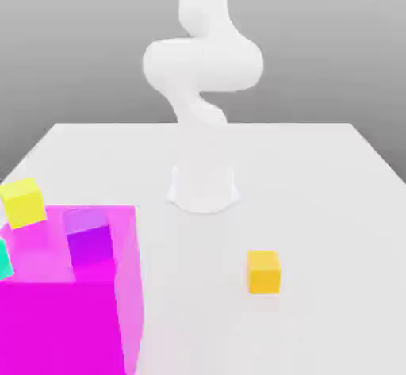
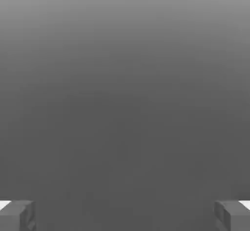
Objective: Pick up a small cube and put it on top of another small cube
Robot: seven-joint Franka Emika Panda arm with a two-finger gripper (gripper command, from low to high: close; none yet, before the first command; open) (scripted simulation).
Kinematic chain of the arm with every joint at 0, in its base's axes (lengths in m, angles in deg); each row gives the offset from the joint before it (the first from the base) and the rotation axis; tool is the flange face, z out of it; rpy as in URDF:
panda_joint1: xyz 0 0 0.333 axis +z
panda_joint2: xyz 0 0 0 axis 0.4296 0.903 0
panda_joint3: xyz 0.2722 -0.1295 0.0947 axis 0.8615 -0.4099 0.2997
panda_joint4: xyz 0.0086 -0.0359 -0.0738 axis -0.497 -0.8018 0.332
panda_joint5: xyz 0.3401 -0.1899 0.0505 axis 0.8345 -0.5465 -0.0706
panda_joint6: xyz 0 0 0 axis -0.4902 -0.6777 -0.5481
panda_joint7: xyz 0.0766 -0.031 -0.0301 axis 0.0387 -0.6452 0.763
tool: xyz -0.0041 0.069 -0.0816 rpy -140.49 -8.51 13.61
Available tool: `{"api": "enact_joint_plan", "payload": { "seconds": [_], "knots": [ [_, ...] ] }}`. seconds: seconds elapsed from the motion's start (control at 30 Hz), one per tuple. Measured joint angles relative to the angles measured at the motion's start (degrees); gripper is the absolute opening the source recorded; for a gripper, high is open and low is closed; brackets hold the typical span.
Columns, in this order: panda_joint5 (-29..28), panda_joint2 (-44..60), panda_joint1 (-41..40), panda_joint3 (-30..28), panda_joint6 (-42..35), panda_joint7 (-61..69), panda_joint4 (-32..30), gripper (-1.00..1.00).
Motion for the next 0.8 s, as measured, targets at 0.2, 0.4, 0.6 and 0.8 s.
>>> {"api": "enact_joint_plan", "payload": {
  "seconds": [0.2, 0.4, 0.6, 0.8],
  "knots": [
    [3.32, 10.1, 2.89, 2.3, 8.52, -2.38, -10.79, 0.0],
    [5.42, 20.47, 5.77, 6.22, 17.29, -5.87, -22.03, 0.0],
    [2.54, 37.13, 7.51, 11.32, 30.57, -13.6, -32.84, 0.0],
    [-7.87, 51.87, 13.93, 3.0, 42.46, -21.76, -32.05, 0.0]
  ]
}}
